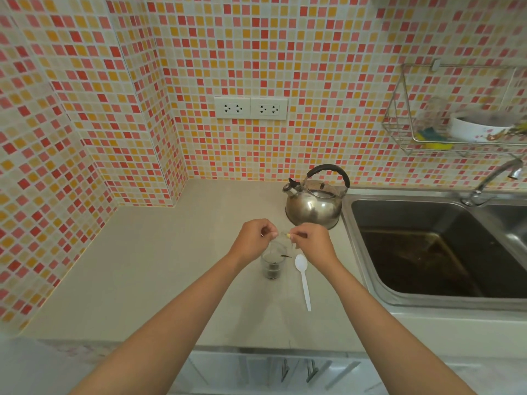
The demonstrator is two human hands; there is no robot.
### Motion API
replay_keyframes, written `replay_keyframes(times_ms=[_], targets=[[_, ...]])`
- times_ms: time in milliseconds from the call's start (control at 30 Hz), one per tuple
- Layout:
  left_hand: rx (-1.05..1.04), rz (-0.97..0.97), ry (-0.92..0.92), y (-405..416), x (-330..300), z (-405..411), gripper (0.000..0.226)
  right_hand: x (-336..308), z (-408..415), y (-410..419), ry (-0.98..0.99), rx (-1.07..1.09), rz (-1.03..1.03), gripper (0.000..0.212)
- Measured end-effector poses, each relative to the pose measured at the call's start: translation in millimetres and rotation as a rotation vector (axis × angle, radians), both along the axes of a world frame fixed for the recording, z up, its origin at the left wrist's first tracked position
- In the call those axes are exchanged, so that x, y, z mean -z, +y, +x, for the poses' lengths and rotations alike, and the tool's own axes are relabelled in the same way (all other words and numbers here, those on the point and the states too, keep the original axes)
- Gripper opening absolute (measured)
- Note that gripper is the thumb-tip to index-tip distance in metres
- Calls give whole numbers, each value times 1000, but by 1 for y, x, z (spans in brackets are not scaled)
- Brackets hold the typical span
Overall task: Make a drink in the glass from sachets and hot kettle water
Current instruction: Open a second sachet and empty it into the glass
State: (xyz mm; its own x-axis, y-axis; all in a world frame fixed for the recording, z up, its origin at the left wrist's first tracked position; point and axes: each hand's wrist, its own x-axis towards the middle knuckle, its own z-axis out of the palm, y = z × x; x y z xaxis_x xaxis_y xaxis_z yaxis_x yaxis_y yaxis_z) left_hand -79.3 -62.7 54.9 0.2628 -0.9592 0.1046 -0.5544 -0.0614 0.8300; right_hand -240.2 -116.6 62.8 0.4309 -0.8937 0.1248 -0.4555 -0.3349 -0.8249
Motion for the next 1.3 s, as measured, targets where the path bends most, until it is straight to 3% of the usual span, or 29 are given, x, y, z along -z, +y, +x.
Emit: replay_keyframes(times_ms=[500, 800, 1033, 1300], targets=[[82, 16, 40, 1, -2, 5, 3, -7, 4, 1, -7, -63, 90, 9], [97, 49, -11, -2, -5, 3, 8, -5, 10, 1, 89, -75, 18, 6], [16, -7, 56, -2, -12, 7, 4, -7, 5, 1, -40, -23, 87, 9], [16, -6, -102, -2, -12, -5, 6, -6, 6, 0, 42, -39, 38, 9]])
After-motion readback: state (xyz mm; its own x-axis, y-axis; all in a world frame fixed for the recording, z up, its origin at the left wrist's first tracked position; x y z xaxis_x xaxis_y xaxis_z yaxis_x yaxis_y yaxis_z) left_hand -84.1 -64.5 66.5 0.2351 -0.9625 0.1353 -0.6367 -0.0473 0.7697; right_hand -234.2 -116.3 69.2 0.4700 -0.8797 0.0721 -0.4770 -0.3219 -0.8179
